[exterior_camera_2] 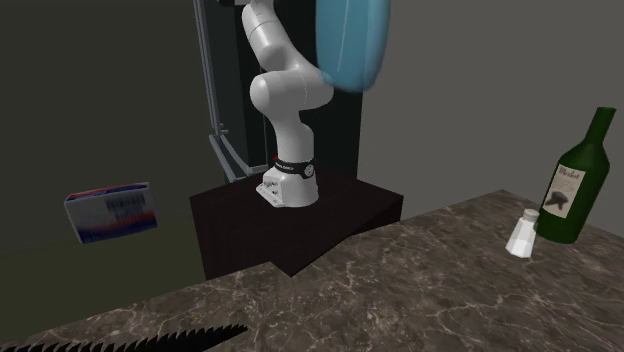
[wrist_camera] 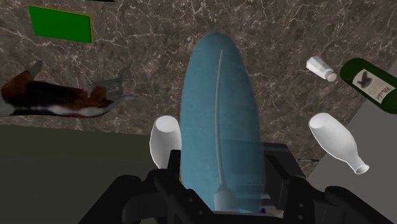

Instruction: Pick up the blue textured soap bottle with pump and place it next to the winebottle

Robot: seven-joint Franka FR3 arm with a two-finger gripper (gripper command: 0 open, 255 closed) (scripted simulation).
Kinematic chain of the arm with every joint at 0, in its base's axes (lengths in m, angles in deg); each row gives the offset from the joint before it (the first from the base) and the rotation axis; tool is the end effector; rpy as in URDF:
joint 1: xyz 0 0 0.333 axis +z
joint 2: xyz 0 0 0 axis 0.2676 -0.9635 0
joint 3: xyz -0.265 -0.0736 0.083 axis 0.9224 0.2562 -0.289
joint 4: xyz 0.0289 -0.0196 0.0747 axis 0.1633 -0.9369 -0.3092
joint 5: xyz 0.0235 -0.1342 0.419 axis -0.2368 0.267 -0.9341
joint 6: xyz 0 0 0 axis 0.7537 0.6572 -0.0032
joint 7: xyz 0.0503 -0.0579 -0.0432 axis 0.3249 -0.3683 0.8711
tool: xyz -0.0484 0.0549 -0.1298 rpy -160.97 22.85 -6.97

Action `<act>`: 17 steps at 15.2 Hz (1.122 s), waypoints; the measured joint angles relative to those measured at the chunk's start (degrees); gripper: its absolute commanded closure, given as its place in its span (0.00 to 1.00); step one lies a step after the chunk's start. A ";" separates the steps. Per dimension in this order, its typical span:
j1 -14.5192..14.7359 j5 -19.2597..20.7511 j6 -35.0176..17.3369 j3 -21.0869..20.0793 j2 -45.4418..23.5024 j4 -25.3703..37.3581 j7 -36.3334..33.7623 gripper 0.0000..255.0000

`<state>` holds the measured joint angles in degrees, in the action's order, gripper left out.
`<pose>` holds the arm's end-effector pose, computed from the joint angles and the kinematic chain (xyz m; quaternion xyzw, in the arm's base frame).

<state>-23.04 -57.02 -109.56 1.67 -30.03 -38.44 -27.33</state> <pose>0.3549 -0.2399 0.6389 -0.9720 0.1238 -0.1971 0.0326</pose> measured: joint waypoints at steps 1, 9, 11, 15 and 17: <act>0.08 -0.08 0.31 -0.09 -0.20 0.51 -0.10 1.00; 1.00 -2.71 -0.33 -9.69 2.34 -2.77 -9.56 1.00; 1.39 -3.55 -1.10 -12.35 2.70 -3.87 -12.21 1.00; 2.34 -5.31 -1.02 -17.61 2.44 -3.38 -17.54 1.00; 2.76 -6.08 -1.70 -20.02 1.85 -3.39 -19.99 1.00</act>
<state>-20.28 -63.10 -111.25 -18.34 -28.18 -41.83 -47.32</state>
